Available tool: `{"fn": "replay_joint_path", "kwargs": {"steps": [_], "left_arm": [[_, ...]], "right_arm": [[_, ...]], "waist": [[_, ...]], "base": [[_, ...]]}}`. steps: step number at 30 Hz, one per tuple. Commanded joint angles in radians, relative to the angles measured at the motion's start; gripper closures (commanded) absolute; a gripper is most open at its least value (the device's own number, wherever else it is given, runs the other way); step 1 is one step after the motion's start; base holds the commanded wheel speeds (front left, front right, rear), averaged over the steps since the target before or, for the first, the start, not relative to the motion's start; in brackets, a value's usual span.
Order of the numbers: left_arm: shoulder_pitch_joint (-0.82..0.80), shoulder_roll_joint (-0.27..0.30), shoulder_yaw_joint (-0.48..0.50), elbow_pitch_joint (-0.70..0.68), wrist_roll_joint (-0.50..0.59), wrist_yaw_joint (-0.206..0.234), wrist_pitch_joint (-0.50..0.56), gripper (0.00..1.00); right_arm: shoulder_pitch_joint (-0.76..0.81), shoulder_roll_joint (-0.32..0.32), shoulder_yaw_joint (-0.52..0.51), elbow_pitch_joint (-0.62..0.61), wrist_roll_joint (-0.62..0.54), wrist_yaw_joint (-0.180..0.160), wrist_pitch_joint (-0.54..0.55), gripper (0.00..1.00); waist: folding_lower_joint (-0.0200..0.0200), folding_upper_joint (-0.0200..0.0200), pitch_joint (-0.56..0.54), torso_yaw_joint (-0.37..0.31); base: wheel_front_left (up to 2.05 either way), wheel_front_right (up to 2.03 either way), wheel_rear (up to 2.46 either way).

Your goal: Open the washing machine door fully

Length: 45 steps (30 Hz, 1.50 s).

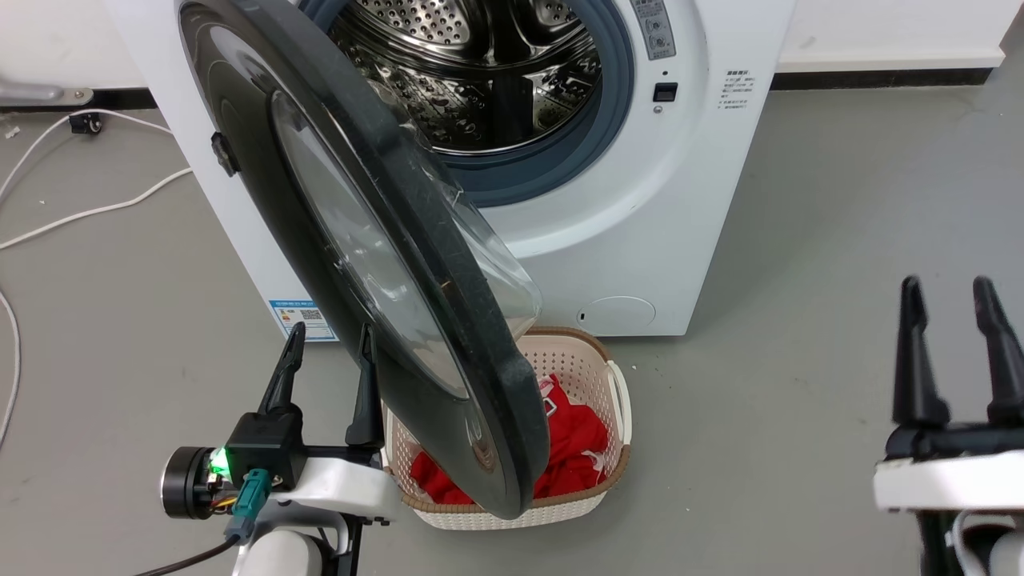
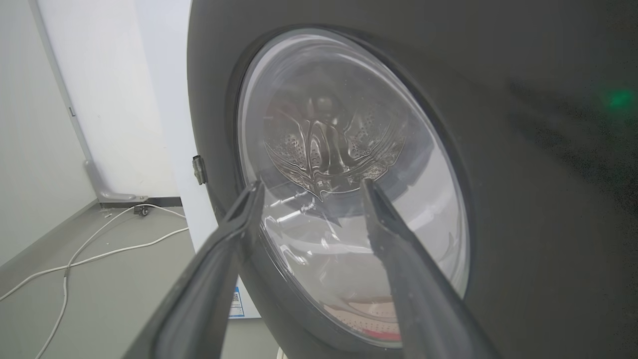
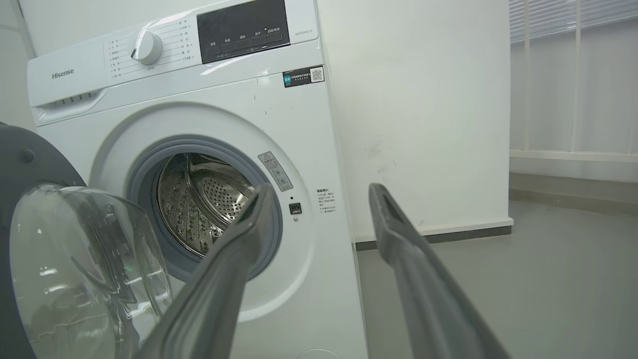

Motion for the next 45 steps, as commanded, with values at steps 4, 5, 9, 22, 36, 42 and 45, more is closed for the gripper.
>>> {"fn": "replay_joint_path", "kwargs": {"steps": [4, 5, 9, 22, 36, 42, 45], "left_arm": [[0.012, 0.000, 0.001, -0.001, -0.003, 0.005, -0.002, 0.00], [0.012, 0.000, 0.001, -0.002, -0.003, 0.005, -0.002, 0.00], [0.012, 0.000, 0.005, -0.004, -0.002, 0.007, -0.002, 0.00], [0.014, 0.000, 0.011, -0.001, 0.011, -0.005, -0.002, 0.00], [-0.014, 0.000, 0.024, -0.071, 0.020, -0.011, -0.002, 1.00], [-0.066, 0.017, 0.051, -0.228, 0.034, -0.006, -0.002, 1.00], [-0.106, 0.024, 0.063, -0.356, 0.043, -0.003, -0.002, 1.00]], "right_arm": [[0.079, 0.036, 0.026, -0.026, -0.235, -0.001, -0.006, 0.00], [0.092, 0.043, 0.031, -0.022, -0.260, -0.001, -0.004, 0.00], [0.124, 0.060, 0.037, 0.027, -0.301, -0.001, -0.007, 0.00], [0.078, 0.068, 0.037, 0.126, -0.287, -0.001, -0.041, 0.00], [0.076, 0.068, 0.038, 0.153, -0.279, -0.001, -0.055, 0.00], [0.071, 0.068, 0.036, 0.162, -0.272, -0.001, -0.056, 0.00], [0.068, 0.068, 0.035, 0.168, -0.268, -0.001, -0.057, 0.00]], "waist": [[0.0000, 0.0000, -0.005, 0.003], [0.0000, 0.0000, -0.005, 0.003], [0.0000, 0.0000, -0.003, -0.001], [0.0000, 0.0000, -0.002, -0.009], [0.0000, 0.0000, -0.004, -0.004], [0.0000, 0.0000, 0.000, 0.000], [0.0000, 0.0000, 0.000, 0.000]], "base": [[0.00, 0.00, 0.00], [0.00, 0.00, 0.00], [0.00, 0.00, 0.00], [0.00, 0.00, 0.00], [0.00, 0.00, 0.00], [0.00, 0.00, 0.00], [0.00, 0.00, 0.00]]}}
